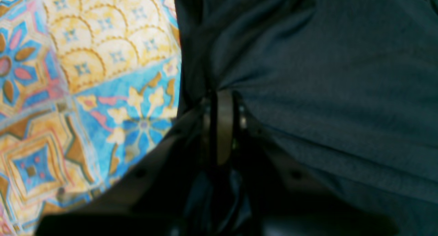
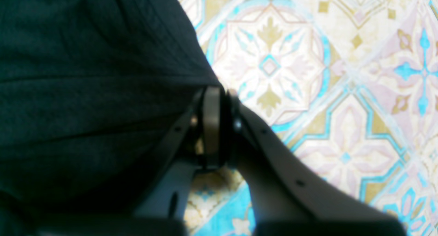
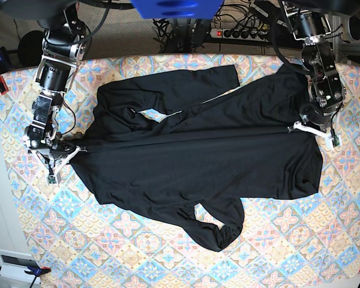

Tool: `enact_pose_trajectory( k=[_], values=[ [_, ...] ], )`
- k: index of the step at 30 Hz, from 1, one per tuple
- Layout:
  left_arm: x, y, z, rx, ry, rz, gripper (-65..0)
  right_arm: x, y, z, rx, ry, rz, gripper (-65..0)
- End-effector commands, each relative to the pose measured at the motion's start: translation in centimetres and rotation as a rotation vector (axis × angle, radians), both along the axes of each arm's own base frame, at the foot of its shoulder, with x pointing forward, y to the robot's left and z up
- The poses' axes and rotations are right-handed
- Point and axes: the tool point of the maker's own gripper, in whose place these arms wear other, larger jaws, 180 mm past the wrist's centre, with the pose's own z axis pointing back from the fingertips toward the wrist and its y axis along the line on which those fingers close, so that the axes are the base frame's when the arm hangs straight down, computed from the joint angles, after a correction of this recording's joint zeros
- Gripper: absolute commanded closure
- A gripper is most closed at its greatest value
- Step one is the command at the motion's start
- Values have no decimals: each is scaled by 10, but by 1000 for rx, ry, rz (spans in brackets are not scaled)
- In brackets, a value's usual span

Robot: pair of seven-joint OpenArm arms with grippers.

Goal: Layout the t-shirt on the table in an organized manner, then fold the t-shirt properly
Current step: 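Pull the grasped body edge with the left gripper away from the right gripper, then slide the left gripper along the shirt side toward the hem and grasp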

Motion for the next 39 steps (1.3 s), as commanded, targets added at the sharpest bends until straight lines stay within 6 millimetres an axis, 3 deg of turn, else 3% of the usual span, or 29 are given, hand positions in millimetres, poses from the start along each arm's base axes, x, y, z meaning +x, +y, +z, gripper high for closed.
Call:
enact_pose_trajectory(
  k=[1, 10, 15, 21, 25, 31, 34, 39],
  values=[
    [2, 14, 12, 53, -26, 14, 0, 14, -14, 22, -34, -55, -20, 0],
    [-9, 9, 2, 24, 21, 12, -22, 9, -12, 18, -37, -29, -14, 0],
    [-12, 4, -1, -19, 61, 4, -156, -2, -9, 6, -33, -5, -11, 0],
    [-1, 10, 17, -101, -2, -12, -336, -2, -10, 7, -32, -9, -15, 0],
    [20, 27, 43, -168, -108, 54, -376, -2, -11, 7, -33, -8, -15, 0],
    [50, 37, 35, -241, -118, 112, -377, -2, -11, 7, -33, -10, -17, 0],
    [65, 26, 26, -269, -96, 90, -377, -2, -11, 6, -33, -9, -17, 0],
    [85, 10, 33, -270, -105, 41, -377, -2, -11, 6, -33, -9, -17, 0]
  ],
)
